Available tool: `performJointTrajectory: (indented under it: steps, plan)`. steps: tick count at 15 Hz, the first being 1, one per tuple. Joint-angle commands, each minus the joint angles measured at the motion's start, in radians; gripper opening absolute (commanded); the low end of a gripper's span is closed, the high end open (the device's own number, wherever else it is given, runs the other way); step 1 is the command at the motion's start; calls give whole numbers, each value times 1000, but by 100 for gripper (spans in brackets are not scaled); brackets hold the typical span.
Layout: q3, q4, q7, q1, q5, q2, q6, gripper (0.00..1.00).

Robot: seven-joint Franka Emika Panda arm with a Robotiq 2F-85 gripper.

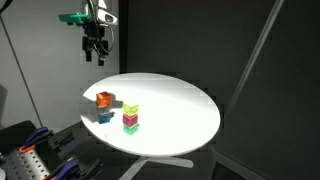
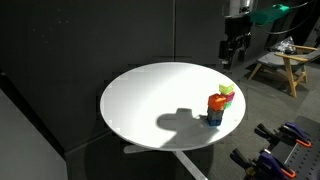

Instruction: Put the orange block on top of the grey block

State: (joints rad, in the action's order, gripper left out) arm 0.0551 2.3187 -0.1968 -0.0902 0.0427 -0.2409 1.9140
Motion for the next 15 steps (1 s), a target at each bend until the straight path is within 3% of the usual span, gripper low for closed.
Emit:
performJointTrajectory:
  steps: [1, 9, 15]
  plan:
    - [-2, 51, 21, 22, -34, -79, 4, 100]
    - [-18, 146, 53, 39, -42, -179, 44, 100]
    - [-3, 141, 32, 46, -28, -157, 44, 100]
